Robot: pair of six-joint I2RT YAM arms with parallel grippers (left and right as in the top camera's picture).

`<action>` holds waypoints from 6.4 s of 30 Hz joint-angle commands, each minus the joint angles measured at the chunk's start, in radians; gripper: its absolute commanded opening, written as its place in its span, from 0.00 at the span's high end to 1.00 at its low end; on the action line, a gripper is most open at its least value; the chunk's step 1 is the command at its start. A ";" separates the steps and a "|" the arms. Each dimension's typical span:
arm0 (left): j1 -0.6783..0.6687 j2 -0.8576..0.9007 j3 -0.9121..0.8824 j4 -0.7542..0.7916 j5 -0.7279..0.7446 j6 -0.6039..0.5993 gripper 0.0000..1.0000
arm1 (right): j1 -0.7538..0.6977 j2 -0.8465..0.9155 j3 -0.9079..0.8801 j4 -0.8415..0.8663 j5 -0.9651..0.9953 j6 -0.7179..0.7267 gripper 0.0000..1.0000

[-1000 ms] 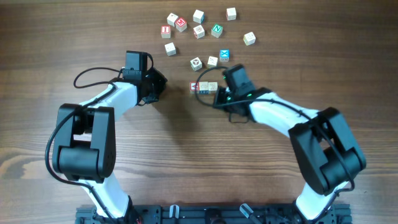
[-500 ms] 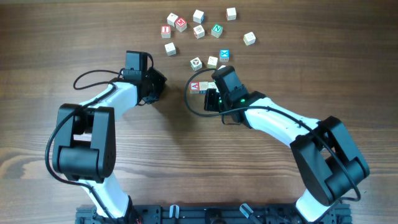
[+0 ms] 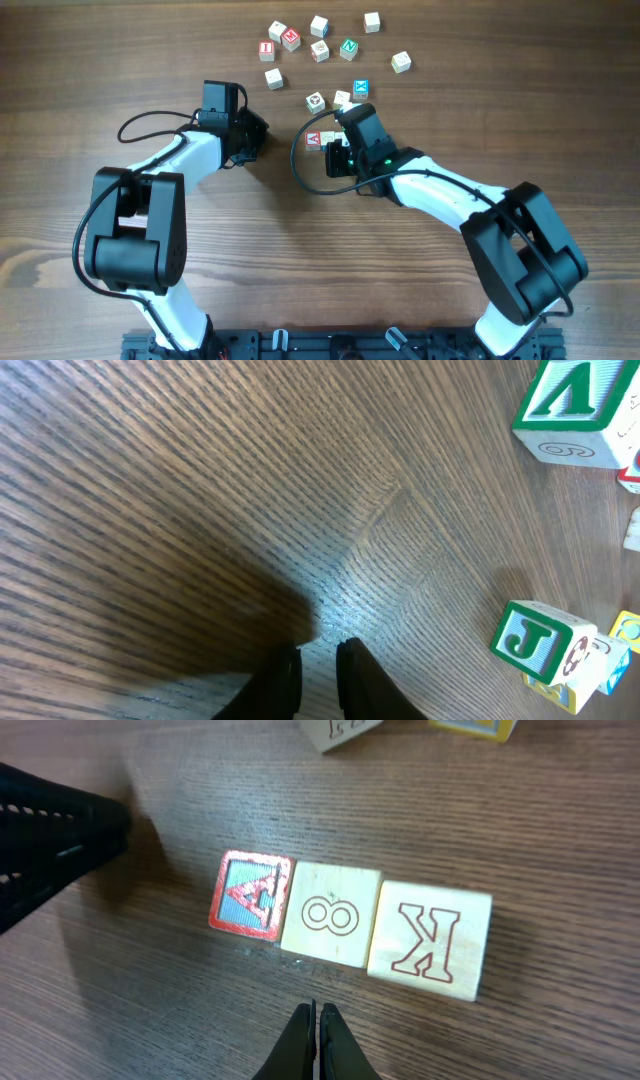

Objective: Form a horizontal line

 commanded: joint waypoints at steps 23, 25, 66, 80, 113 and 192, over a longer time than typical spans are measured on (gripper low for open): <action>0.001 0.122 -0.095 -0.076 -0.130 -0.002 0.94 | 0.012 0.081 0.021 0.060 -0.010 -0.018 0.95; 0.001 0.122 -0.095 -0.076 -0.130 -0.001 0.95 | 0.013 0.087 0.021 0.068 -0.010 -0.018 0.95; 0.001 0.122 -0.095 -0.076 -0.134 -0.002 0.95 | 0.016 0.108 0.021 0.130 -0.008 -0.020 0.96; 0.001 0.122 -0.095 -0.076 -0.138 -0.001 0.95 | 0.016 0.108 0.021 0.122 -0.005 -0.020 0.95; 0.001 0.122 -0.095 -0.091 -0.186 0.003 0.93 | 0.016 0.066 0.021 -0.061 0.174 0.121 0.96; -0.002 0.122 -0.095 -0.090 -0.189 0.002 0.93 | -0.129 0.028 0.021 0.010 0.231 0.176 0.96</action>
